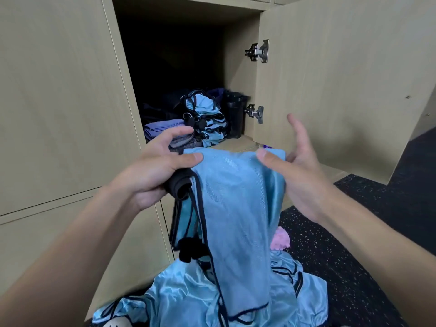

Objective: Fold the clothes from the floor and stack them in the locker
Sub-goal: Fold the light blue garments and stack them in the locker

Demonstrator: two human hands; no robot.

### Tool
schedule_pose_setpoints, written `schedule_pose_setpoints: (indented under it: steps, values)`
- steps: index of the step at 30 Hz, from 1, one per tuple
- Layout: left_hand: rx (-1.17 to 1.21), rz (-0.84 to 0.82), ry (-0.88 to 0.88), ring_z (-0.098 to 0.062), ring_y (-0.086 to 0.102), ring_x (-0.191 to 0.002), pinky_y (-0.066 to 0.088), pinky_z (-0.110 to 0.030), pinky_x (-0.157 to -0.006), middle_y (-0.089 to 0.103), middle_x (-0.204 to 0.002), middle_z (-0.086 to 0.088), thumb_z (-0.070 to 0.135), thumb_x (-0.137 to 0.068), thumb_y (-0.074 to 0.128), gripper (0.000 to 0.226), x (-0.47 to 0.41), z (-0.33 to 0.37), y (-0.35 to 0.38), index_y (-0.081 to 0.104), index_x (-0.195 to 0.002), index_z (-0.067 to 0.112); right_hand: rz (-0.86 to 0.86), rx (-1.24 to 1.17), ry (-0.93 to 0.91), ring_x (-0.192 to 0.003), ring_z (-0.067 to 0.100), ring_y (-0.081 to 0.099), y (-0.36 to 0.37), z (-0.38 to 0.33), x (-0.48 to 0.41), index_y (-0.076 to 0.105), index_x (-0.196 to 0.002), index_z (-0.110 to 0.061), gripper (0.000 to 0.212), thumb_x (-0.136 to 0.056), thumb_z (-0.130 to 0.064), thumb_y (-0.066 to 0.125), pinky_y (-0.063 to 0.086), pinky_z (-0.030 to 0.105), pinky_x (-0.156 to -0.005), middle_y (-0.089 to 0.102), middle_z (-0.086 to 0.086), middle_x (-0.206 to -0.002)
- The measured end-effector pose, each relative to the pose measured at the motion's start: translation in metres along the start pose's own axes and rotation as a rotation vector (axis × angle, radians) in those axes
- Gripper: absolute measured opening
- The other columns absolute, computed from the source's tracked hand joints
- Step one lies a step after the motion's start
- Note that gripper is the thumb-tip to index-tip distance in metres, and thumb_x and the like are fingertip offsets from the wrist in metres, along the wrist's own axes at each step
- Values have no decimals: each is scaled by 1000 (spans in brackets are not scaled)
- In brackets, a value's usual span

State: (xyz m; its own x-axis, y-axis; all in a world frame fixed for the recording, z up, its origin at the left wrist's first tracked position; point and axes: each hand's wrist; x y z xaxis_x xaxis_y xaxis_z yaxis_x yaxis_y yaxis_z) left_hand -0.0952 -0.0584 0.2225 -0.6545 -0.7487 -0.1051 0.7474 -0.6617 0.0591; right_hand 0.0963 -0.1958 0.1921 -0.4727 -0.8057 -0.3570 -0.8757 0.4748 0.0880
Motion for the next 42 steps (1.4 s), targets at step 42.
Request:
schedule_pose_setpoints:
  steps: [42]
  values:
    - [403, 252, 0, -10, 75, -76, 60, -30, -63, 77, -79, 7, -17, -83, 65, 90, 11, -29, 41, 31, -148, 35, 38, 71, 194, -123, 28, 57, 2, 10, -11, 30, -139, -58, 80, -85, -22, 76, 43, 50, -108, 47, 20, -140]
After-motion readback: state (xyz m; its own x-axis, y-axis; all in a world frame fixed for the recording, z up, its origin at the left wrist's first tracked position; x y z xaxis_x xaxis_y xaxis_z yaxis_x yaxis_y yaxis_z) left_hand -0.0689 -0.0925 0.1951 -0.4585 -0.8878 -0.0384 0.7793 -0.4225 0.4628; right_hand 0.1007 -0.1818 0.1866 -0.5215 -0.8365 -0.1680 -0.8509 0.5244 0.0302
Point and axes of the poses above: each hand's wrist, its own x-axis away from the middle knuckle, its own y-axis out of the palm, z = x × y
